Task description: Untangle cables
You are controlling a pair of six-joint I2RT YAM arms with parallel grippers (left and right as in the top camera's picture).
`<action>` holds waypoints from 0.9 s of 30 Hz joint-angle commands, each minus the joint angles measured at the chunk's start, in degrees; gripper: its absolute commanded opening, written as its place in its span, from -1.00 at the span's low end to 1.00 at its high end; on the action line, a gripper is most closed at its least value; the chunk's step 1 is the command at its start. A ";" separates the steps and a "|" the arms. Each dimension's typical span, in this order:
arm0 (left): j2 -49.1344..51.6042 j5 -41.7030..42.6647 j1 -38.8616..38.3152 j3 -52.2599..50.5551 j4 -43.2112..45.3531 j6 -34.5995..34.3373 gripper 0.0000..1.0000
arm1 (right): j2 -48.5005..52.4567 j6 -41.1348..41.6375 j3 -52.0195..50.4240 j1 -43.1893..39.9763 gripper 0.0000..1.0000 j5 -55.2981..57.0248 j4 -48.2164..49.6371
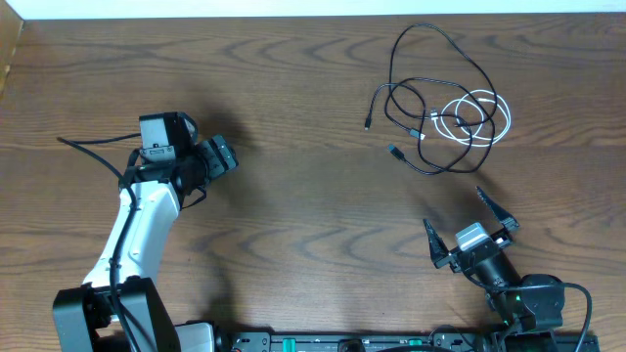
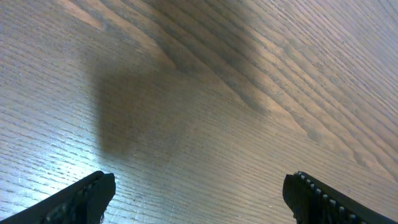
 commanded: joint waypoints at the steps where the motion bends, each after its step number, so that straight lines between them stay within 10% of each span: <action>1: -0.11 -1.25 -0.28 0.28 -0.13 0.74 0.83 | -0.39 0.76 -0.09 -0.33 0.99 0.74 -0.31; 27: -1.16 -9.79 -0.22 0.28 -0.57 0.81 0.83 | -0.39 0.76 -0.09 -0.33 0.98 0.74 -0.31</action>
